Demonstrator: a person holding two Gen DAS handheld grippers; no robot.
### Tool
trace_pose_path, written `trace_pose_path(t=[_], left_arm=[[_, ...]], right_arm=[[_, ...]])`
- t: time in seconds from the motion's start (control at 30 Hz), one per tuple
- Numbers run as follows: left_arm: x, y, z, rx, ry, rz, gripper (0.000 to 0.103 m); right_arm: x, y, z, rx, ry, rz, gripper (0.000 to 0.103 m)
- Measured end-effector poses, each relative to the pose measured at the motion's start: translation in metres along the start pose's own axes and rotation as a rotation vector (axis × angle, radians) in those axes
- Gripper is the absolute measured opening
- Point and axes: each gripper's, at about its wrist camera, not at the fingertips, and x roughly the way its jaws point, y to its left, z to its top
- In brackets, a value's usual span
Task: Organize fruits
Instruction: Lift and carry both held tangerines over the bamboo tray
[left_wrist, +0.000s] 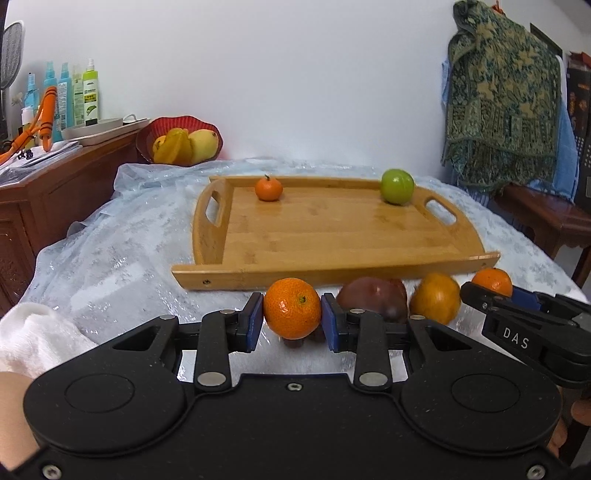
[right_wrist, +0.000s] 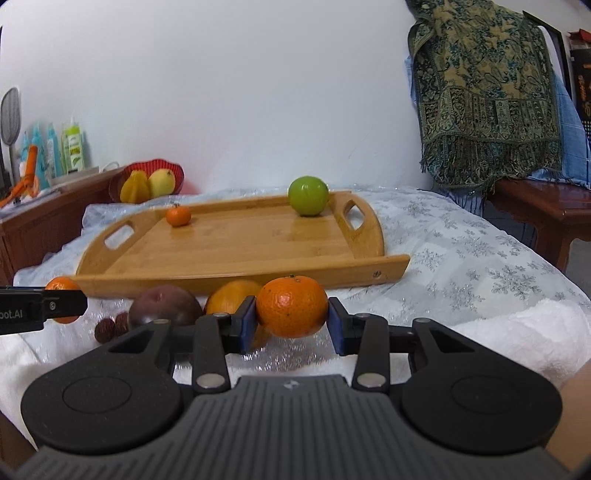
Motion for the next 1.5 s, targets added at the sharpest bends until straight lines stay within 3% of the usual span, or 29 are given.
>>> trace_pose_path(t=[0.4, 0.9, 1.5], left_arm=[[-0.026, 0.013, 0.035, -0.035, -0.016, -0.007, 0.031], [-0.015, 0.018, 0.034, -0.073, 0.020, -0.037, 0.031], [-0.019, 0.019, 0.046, -0.064, 0.000, -0.047, 0.031]], right_arm=[[0.002, -0.003, 0.011, 0.020, -0.033, 0.018, 0.044], [0.012, -0.003, 0.013, 0.035, -0.013, 0.029, 0.044], [0.022, -0.007, 0.035, 0.058, -0.041, 0.034, 0.044]])
